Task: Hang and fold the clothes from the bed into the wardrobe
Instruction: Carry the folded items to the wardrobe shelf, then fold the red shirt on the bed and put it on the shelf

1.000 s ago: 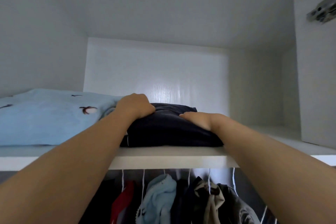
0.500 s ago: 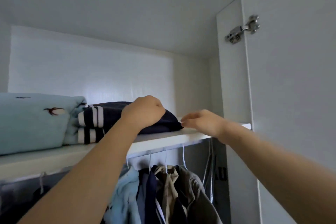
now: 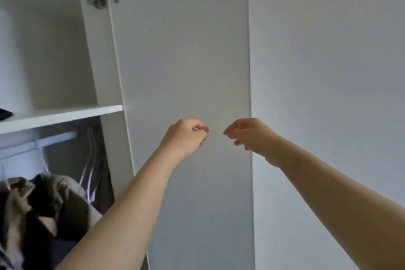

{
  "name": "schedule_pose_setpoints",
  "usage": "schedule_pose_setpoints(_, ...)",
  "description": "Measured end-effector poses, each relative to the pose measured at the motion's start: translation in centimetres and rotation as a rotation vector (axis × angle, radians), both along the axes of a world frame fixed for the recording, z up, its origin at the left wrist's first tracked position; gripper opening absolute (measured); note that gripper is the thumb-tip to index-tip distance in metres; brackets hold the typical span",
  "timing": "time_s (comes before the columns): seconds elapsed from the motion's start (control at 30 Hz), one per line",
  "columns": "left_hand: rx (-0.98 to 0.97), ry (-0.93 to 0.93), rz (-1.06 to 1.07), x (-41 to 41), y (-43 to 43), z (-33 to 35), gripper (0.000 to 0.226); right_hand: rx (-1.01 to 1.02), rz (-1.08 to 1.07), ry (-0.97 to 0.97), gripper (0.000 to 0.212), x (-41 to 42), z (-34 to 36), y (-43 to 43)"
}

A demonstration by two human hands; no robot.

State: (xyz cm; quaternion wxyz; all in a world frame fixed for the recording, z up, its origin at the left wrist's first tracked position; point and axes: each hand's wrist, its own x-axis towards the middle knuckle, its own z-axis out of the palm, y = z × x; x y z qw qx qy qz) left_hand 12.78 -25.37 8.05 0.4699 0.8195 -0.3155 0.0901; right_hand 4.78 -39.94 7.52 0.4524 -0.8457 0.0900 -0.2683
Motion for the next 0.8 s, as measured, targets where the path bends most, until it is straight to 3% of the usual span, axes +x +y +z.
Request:
schedule_pose_setpoints(0.23, 0.064, 0.36, -0.444, -14.8, -17.4, -11.5, 0.02, 0.177, -0.415, 0.194, 0.02, -21.1, -11.0, -14.4)
schedule_pose_setpoints(0.37, 0.124, 0.473, -0.597, -24.4, -24.7, -17.2, 0.017, 0.292, -0.607, 0.26, 0.016, -32.9, -16.4, -19.3)
schedule_pose_setpoints(0.57, 0.306, 0.657, -0.785, -38.9, -32.4, -25.3, 0.018, 0.504, -0.984, 0.269, 0.02, -50.6, -25.1, -22.1)
schedule_pose_setpoints(0.8, 0.568, 0.705, -1.006, -51.8, -40.2, -32.8, 0.021, 0.773, -1.347, 0.258, 0.02, -65.9, -33.2, -21.8)
